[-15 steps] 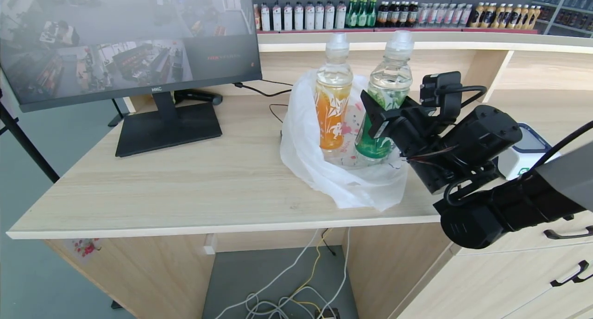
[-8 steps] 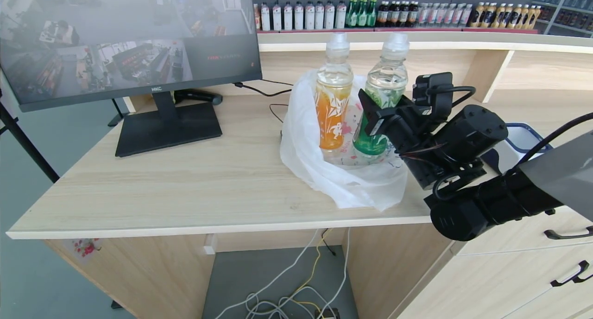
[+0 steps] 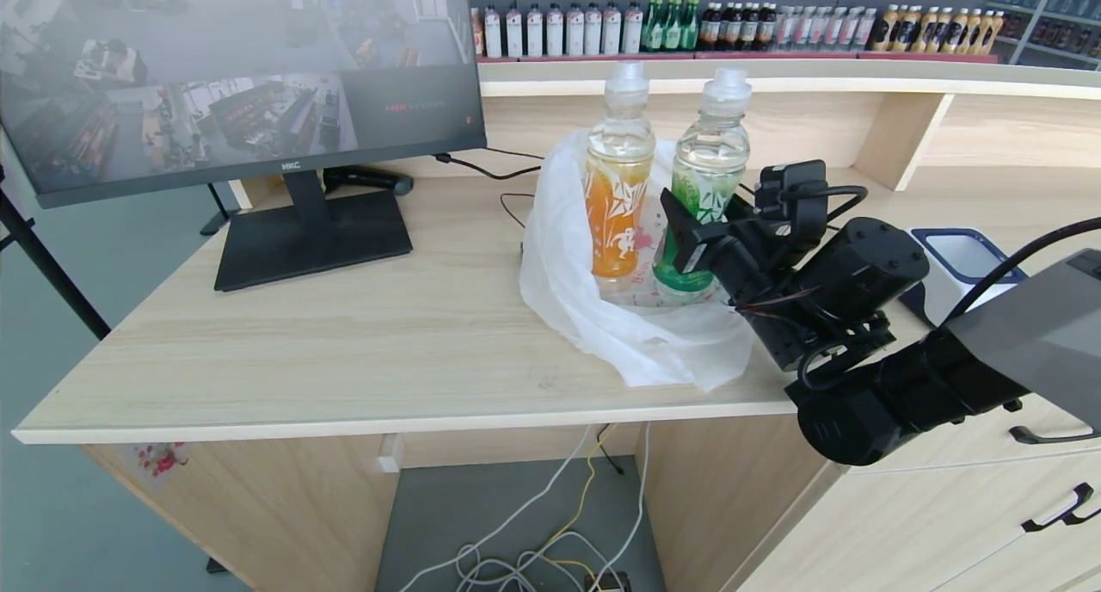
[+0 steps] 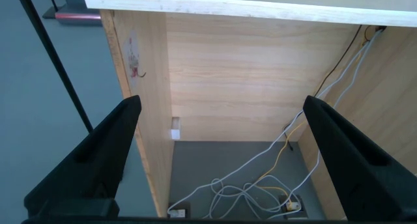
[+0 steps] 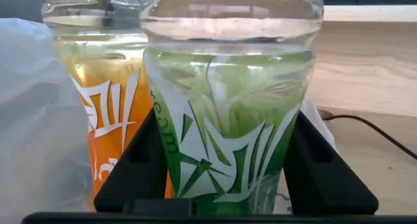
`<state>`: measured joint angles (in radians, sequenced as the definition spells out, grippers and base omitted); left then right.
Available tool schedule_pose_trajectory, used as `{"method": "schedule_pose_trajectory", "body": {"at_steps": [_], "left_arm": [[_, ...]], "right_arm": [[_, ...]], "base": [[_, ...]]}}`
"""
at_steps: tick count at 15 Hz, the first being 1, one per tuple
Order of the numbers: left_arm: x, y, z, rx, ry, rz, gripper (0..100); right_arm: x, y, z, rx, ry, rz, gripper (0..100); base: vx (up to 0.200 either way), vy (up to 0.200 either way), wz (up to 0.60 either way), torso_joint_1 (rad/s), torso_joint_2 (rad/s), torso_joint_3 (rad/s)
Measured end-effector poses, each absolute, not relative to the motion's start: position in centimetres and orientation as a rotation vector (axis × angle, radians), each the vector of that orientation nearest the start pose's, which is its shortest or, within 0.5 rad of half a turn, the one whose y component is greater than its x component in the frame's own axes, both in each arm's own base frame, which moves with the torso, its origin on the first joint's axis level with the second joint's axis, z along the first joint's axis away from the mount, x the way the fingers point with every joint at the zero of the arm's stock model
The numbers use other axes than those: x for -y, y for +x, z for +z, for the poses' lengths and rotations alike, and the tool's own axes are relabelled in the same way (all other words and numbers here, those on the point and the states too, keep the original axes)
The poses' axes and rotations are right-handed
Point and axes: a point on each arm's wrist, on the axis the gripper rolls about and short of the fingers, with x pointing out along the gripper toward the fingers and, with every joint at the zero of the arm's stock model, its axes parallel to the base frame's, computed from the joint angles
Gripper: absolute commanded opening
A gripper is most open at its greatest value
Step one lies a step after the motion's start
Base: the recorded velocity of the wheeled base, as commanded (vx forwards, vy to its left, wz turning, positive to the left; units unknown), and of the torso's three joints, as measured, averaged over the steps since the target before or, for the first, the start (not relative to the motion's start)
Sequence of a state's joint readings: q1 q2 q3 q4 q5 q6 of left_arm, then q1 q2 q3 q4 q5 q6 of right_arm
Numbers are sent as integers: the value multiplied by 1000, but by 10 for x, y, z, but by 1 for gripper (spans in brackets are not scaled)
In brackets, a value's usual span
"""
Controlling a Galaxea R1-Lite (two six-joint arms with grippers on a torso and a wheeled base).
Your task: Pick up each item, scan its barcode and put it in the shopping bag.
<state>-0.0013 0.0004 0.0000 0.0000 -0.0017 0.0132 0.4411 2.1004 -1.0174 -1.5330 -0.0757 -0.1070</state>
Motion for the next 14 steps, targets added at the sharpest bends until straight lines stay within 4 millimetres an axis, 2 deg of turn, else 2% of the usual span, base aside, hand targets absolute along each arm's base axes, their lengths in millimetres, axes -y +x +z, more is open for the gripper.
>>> {"method": "schedule_pose_trajectory", "body": {"at_steps": [6,10,11,14], "left_arm": [[0,-23,75,0,14,-3,100],[0,-23,75,0,14,-4,100],[0,-23,75,0,14,-4,100],[0,-23,75,0,14,-3,100]], "right_arm": [[-165,351,175,421,19,344,0],[-164,350,175,420,19,343,0],[-164,350,176,422,19,343,100],[-163,347,178,426,38,345,100]], "base": [[0,0,0,0,0,0],[0,0,0,0,0,0],[0,0,0,0,0,0],[0,0,0,0,0,0]]}}
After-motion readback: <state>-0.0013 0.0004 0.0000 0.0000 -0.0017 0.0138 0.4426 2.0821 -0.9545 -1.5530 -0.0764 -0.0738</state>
